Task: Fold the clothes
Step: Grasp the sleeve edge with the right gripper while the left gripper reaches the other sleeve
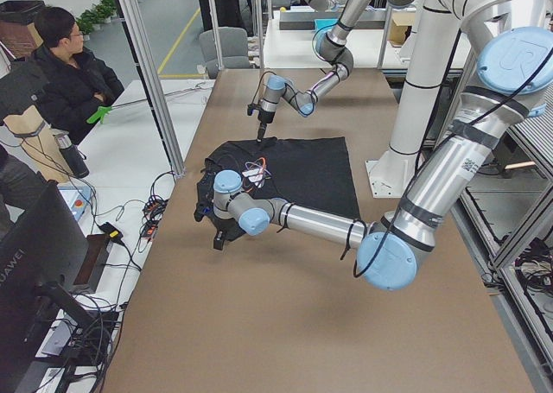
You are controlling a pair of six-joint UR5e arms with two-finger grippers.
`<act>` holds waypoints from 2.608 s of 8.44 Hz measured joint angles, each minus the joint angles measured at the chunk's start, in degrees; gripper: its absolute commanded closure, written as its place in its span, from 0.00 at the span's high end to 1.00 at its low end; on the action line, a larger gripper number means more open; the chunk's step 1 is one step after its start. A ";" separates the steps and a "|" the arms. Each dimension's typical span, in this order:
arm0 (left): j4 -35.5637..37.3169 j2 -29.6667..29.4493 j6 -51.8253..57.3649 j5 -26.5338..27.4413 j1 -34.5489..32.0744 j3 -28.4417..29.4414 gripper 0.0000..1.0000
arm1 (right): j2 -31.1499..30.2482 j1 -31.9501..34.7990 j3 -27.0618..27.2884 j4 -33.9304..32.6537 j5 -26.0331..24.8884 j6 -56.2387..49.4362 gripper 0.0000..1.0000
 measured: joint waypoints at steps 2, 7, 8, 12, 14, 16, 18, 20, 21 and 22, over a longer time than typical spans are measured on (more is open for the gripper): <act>-3.91 -3.68 -1.82 0.16 2.08 6.94 0.72 | -0.75 -0.06 1.01 -0.02 -0.01 0.09 0.95; -8.24 -5.65 -2.74 -0.08 3.10 11.71 0.65 | -1.16 -0.15 1.17 -0.02 -0.07 0.14 0.95; -8.28 -5.67 -2.78 -0.13 3.34 11.70 0.64 | -1.21 -0.16 1.17 -0.03 -0.09 0.17 0.95; -8.31 -5.67 -3.03 -0.18 3.80 11.82 0.56 | -1.18 -0.55 1.03 0.01 -0.23 0.19 0.95; -8.31 -5.78 -3.23 -0.18 4.35 11.90 0.53 | -1.17 -0.59 0.80 0.05 -0.32 0.15 0.95; -8.31 -5.95 -3.39 -0.21 4.86 11.98 0.31 | -1.17 -0.59 0.75 0.06 -0.37 0.11 0.95; -8.31 -6.03 -3.43 -0.20 5.11 12.06 0.00 | -1.23 -0.62 0.74 0.06 -0.38 0.11 0.95; -8.28 -6.07 -3.39 -0.26 5.16 12.05 0.00 | -1.25 -1.25 0.74 0.06 -0.38 0.17 0.95; -8.25 -6.11 -3.49 -0.54 4.98 11.62 0.00 | -1.31 -1.65 0.74 0.07 -0.38 0.18 0.95; -7.99 -6.04 -3.63 -2.27 4.34 10.32 0.00 | -1.41 -1.92 0.78 0.14 -0.38 0.19 0.95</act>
